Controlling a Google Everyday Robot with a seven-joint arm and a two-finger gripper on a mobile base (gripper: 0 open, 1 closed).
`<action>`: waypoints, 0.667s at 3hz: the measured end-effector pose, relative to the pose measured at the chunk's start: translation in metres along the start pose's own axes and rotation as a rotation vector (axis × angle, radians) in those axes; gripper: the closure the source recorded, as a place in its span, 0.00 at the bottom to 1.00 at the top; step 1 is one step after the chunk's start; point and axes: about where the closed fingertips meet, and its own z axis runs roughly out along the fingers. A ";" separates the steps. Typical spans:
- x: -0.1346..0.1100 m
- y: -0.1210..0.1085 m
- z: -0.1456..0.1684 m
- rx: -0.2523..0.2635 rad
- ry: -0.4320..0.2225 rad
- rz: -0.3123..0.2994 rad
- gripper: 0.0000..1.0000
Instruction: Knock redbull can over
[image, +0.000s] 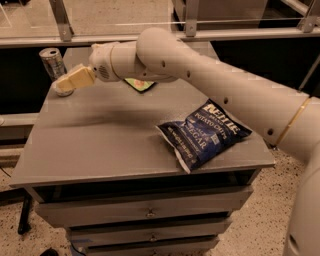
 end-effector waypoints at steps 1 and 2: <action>-0.003 0.012 0.050 -0.054 -0.041 0.019 0.00; -0.002 0.018 0.092 -0.090 -0.067 0.034 0.00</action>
Offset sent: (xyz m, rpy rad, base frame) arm 0.0277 0.1337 -0.0366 0.1113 0.0493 0.1164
